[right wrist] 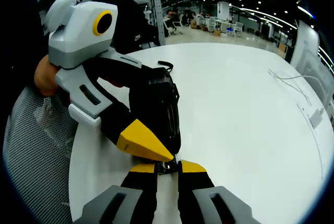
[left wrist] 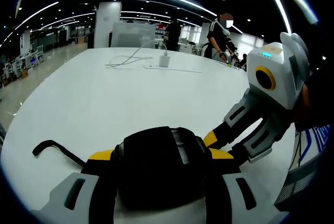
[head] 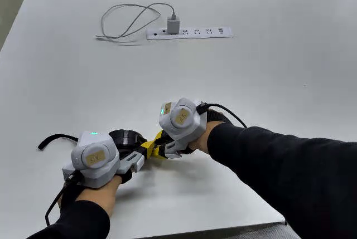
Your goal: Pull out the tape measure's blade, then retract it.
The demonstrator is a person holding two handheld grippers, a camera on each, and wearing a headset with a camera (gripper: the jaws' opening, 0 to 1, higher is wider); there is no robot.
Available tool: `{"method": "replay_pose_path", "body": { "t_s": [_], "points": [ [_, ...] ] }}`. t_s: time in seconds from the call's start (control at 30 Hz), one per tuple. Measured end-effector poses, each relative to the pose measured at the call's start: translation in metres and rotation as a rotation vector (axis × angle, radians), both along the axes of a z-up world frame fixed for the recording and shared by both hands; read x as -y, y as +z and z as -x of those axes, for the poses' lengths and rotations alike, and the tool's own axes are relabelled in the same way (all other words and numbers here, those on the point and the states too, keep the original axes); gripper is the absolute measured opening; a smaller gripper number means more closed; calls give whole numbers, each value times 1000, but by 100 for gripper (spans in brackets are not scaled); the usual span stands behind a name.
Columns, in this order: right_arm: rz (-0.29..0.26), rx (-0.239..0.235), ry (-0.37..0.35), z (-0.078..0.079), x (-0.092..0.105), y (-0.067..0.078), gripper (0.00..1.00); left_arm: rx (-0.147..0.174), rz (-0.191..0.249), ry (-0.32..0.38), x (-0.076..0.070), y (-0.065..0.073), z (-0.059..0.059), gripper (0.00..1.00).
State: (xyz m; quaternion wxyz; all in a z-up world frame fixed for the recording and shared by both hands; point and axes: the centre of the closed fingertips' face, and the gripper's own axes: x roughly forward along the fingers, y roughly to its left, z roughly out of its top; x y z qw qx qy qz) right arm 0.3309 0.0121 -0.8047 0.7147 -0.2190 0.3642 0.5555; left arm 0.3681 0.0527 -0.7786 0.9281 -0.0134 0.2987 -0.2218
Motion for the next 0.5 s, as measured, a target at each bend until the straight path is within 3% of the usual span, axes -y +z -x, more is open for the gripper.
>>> {"method": "replay_pose_path", "body": {
  "t_s": [0.5],
  "points": [
    [-6, 0, -7, -1, -5, -1, 11, 0, 1, 4, 0, 0, 0, 65]
  ]
}}
